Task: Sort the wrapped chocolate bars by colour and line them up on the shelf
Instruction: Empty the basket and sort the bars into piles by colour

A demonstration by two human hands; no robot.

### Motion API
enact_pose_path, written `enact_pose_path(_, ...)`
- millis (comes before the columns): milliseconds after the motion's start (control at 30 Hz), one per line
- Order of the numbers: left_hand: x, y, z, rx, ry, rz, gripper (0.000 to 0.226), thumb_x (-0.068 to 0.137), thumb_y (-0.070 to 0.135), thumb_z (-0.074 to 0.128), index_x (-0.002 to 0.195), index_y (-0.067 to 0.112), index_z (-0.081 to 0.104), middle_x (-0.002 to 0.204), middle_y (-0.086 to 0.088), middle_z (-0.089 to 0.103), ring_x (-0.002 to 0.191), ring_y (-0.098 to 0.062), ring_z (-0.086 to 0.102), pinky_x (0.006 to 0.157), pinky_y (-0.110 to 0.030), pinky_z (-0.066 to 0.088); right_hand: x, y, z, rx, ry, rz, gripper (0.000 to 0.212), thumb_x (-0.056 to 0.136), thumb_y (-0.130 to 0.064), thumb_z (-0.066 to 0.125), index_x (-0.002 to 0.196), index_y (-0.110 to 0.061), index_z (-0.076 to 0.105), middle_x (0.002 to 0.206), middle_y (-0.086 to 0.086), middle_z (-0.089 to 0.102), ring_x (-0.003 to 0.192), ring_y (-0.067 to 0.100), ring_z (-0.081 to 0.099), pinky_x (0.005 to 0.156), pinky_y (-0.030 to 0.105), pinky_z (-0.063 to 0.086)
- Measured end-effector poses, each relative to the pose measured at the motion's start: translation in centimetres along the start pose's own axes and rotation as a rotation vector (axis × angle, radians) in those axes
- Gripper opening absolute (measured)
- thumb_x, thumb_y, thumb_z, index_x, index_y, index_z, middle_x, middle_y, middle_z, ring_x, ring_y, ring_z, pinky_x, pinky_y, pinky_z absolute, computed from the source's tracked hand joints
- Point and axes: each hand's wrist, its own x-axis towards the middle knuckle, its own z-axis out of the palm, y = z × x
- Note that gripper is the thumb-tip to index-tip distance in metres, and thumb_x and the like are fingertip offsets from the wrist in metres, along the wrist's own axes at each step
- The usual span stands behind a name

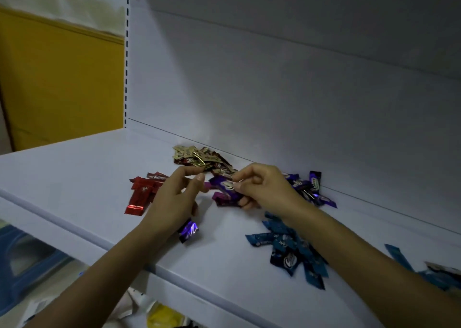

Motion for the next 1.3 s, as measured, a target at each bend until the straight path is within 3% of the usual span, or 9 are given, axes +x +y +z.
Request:
enact_pose_path(167, 0.0, 0.3, 0.2, -0.019, -0.018, 0.0, 0.016, 0.097, 0.036, 0.046, 0.1, 0.029, 0.06, 0.081, 0.01, 0.071, 0.046, -0.003, 0.051, 0.046, -0.014, 0.044, 1.6, 2.2, -6.9, -0.046, 0.346, 0.055, 0.008, 0.09, -0.009, 0.061, 0.097, -0.012, 0.064, 0.084, 0.002, 0.067, 0.054, 0.007, 0.062, 0.049, 0.017, 0.051)
enact_pose_path(333, 0.1, 0.3, -0.2, -0.094, 0.009, -0.045, 0.021, 0.096, 0.037, 0.047, 0.105, 0.026, 0.062, 0.08, 0.011, 0.07, 0.047, -0.002, 0.052, 0.046, -0.014, 0.044, 2.0, 5.0, -8.1, -0.075, 0.417, 0.129, 0.017, 0.092, -0.01, 0.057, 0.109, -0.009, 0.06, 0.095, 0.005, 0.066, 0.067, 0.016, 0.064, 0.057, 0.026, 0.054)
enact_pose_path(500, 0.0, 0.4, -0.4, -0.114, 0.004, -0.028, 0.022, 0.097, 0.037, 0.047, 0.106, 0.023, 0.062, 0.078, 0.014, 0.069, 0.046, -0.001, 0.051, 0.045, -0.013, 0.042, 0.8, 2.9, -3.7, -0.106, 0.199, 0.032, 0.011, 0.092, -0.021, 0.06, 0.096, -0.013, 0.066, 0.084, 0.003, 0.069, 0.059, 0.008, 0.063, 0.053, 0.02, 0.052)
enact_pose_path(600, -0.1, 0.4, -0.5, -0.109, 0.004, -0.03, 0.022, 0.098, 0.036, 0.047, 0.105, 0.021, 0.063, 0.076, 0.013, 0.07, 0.05, -0.002, 0.053, 0.047, -0.018, 0.043, -0.5, -0.1, 0.6, -0.145, -0.009, -0.081, 0.028, 0.084, -0.044, 0.062, 0.085, -0.016, 0.067, 0.076, 0.001, 0.071, 0.057, 0.009, 0.064, 0.054, 0.022, 0.051)
enact_pose_path(733, -0.3, 0.6, -0.8, -0.162, 0.006, -0.017, 0.015, 0.099, 0.021, 0.052, 0.103, 0.01, 0.062, 0.081, -0.004, 0.07, 0.077, -0.02, 0.069, 0.063, -0.026, 0.055, -2.0, -2.7, 5.8, -0.254, -0.217, -0.228, 0.046, 0.071, -0.058, 0.067, 0.076, -0.013, 0.064, 0.067, 0.008, 0.067, 0.054, 0.017, 0.061, 0.054, 0.03, 0.05)
enact_pose_path(833, -0.2, 0.7, -0.9, -0.164, 0.076, -0.024, 0.015, 0.099, 0.017, 0.051, 0.103, 0.01, 0.063, 0.087, -0.011, 0.07, 0.085, -0.026, 0.07, 0.072, -0.035, 0.058, -2.0, -2.9, 6.8, -0.23, -0.234, -0.228, 0.034, 0.074, -0.041, 0.075, 0.077, -0.011, 0.059, 0.058, 0.006, 0.061, 0.054, 0.018, 0.061, 0.057, 0.031, 0.052)
enact_pose_path(967, -0.5, 0.9, -1.2, -0.167, 0.101, -0.044, 0.021, 0.099, 0.023, 0.048, 0.104, 0.012, 0.066, 0.091, -0.011, 0.069, 0.089, -0.027, 0.068, 0.081, -0.043, 0.056, -2.2, -2.3, 6.4, -0.095, -0.327, -0.169, 0.021, 0.078, -0.012, 0.075, 0.088, -0.014, 0.057, 0.073, 0.007, 0.071, 0.072, 0.021, 0.071, 0.069, 0.032, 0.058)
enact_pose_path(1167, -0.9, 1.1, -0.9, -0.206, -0.04, -0.014, 0.024, 0.093, 0.044, 0.05, 0.106, 0.027, 0.062, 0.091, 0.011, 0.069, 0.079, -0.001, 0.064, 0.063, -0.017, 0.05, -1.2, 0.0, 3.8, -0.092, -0.1, -0.13, 0.02, 0.08, -0.001, 0.067, 0.081, -0.019, 0.059, 0.063, -0.004, 0.068, 0.055, 0.008, 0.062, 0.054, 0.021, 0.05)
enact_pose_path(1300, -1.6, 1.3, -0.9, 0.003, -0.269, 0.064, 0.048, 0.072, 0.075, 0.052, 0.113, 0.051, 0.056, 0.111, 0.034, 0.056, 0.1, 0.008, 0.054, 0.075, -0.018, 0.042, 0.6, 2.4, -2.6, -0.238, 0.292, -0.091, 0.016, 0.083, -0.007, 0.068, 0.08, -0.019, 0.058, 0.062, -0.004, 0.06, 0.057, 0.006, 0.054, 0.062, 0.024, 0.043)
